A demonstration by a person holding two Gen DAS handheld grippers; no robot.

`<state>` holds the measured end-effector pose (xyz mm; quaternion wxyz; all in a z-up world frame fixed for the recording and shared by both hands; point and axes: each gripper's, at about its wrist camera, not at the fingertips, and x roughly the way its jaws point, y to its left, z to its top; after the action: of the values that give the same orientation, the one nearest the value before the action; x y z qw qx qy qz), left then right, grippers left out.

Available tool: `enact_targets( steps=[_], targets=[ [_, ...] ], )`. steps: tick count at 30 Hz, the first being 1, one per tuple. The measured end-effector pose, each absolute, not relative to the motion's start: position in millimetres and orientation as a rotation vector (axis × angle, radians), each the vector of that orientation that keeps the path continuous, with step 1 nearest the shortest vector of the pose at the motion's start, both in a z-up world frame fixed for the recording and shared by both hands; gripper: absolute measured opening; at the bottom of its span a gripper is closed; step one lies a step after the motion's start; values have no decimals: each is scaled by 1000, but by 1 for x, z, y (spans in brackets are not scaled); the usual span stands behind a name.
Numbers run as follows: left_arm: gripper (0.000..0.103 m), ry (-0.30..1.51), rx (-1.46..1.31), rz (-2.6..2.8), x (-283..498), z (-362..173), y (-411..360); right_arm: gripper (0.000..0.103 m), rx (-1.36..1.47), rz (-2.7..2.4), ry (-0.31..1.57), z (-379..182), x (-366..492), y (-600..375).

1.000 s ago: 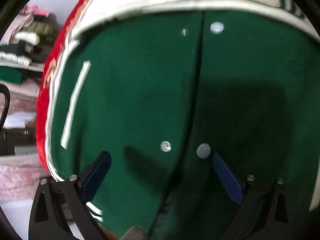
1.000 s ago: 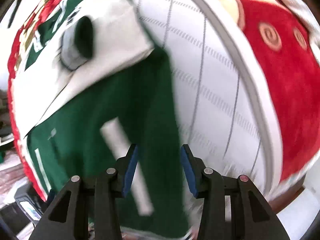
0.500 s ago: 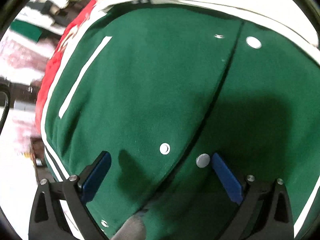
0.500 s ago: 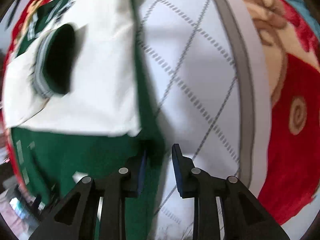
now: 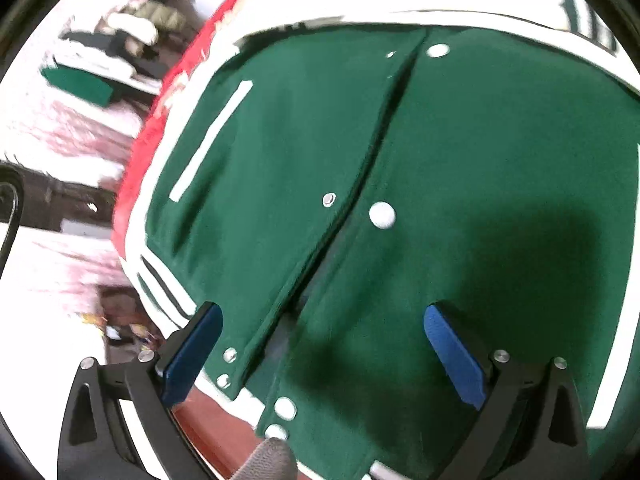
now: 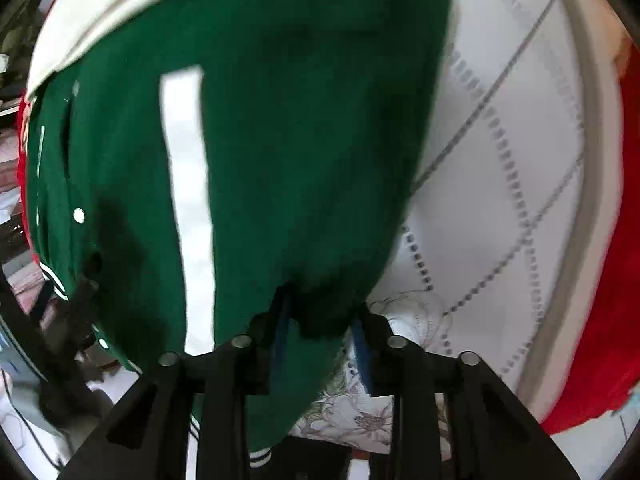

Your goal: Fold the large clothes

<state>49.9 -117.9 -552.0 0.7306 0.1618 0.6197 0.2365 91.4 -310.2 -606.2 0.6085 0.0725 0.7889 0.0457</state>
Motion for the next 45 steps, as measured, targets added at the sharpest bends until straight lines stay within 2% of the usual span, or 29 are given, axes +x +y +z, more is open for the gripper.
enact_targets(
  steps=[2,10,13,18,24,30,34,37,39,42,44,45],
  targets=[
    [103,1336,416,530,45,-543,-131,89,142,101,1766,-581,91,-324],
    [103,1202,714,557,-8,-510,-236,89,40,37,1651,-531,92,-370],
    [103,1238,762,533,-29,-519,-287,89,22,35,1664,-531,99,-409],
    [103,1328,777,550,-33,-552,-328,89,-8,40,1714,-538,99,-460],
    [103,1384,813,694,2,-591,-315,89,-3,63,1733,-545,123,-486],
    [103,1396,707,809,29,-588,-276,89,68,134,1691,-540,165,-484],
    [101,1391,622,826,32,-578,-264,89,283,244,1635,-544,202,-477],
    [77,1395,552,796,31,-571,-265,89,468,324,1607,-564,230,-472],
    [42,1408,480,754,31,-567,-266,89,612,387,1587,-585,238,-456],
    [19,1401,453,731,33,-564,-275,89,794,468,1577,-613,249,-443],
    [13,1394,450,721,34,-563,-278,88,879,496,1538,-632,251,-424],
    [12,1393,444,716,34,-562,-277,81,911,503,1514,-635,252,-421]
  ],
)
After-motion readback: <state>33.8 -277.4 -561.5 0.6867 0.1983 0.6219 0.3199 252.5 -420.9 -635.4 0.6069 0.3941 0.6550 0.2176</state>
